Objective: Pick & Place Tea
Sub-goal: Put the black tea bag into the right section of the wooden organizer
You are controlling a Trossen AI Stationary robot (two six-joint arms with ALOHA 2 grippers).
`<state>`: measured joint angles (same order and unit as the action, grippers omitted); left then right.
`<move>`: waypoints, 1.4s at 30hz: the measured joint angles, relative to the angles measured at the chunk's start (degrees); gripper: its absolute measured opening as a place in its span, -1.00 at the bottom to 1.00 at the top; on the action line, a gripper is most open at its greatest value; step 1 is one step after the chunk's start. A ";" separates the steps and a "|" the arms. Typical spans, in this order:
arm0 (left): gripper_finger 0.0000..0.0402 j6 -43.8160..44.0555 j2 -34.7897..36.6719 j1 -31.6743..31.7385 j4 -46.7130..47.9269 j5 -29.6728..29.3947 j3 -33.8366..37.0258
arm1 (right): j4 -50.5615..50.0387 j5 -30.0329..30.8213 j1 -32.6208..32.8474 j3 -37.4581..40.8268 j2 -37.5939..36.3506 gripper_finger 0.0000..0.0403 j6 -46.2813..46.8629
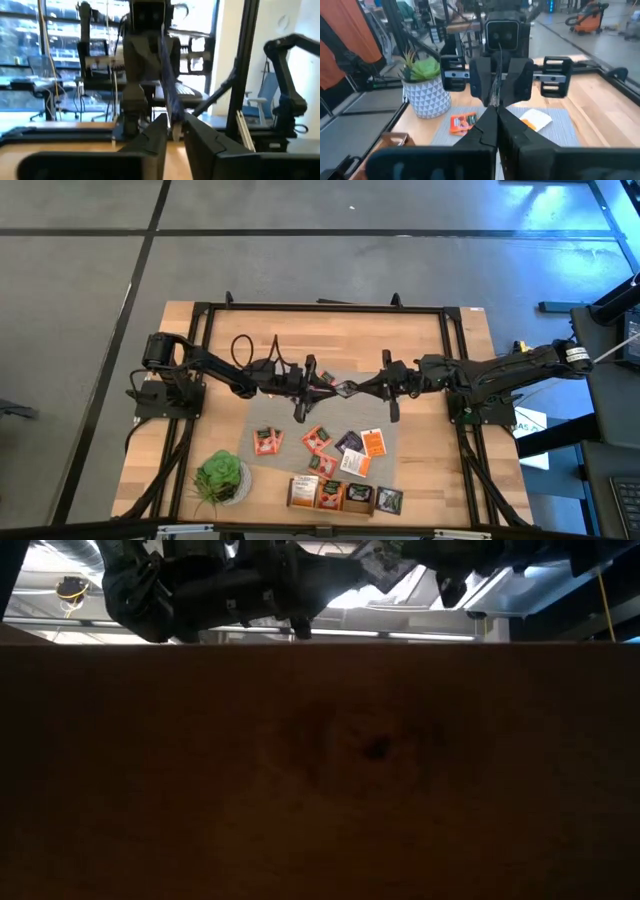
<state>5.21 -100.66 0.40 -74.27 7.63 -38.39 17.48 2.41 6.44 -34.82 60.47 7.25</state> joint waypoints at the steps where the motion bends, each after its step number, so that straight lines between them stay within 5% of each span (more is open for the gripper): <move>1: -0.64 0.02 0.00 0.00 0.95 0.06 0.00 | -2.52 0.01 0.00 -0.66 -0.88 -0.98 -0.04; 12: -0.42 3.93 -0.04 1.83 21.03 -0.01 0.02 | -27.12 -0.11 10.85 -9.44 0.84 -0.99 17.28; 20: -0.44 6.52 -0.07 3.79 21.91 -0.01 0.02 | -22.82 0.57 23.85 -9.67 10.60 -0.99 34.09; 27: -0.43 10.59 1.13 4.68 21.28 0.17 0.00 | -16.63 1.25 31.01 -9.67 18.44 -0.98 39.03; 42: -0.43 11.15 1.25 4.48 20.32 0.87 -0.02 | -9.09 3.13 32.62 -9.63 26.12 -0.95 40.33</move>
<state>16.36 -99.42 4.88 -53.95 8.49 -38.41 8.38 5.54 39.06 -44.45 86.60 47.57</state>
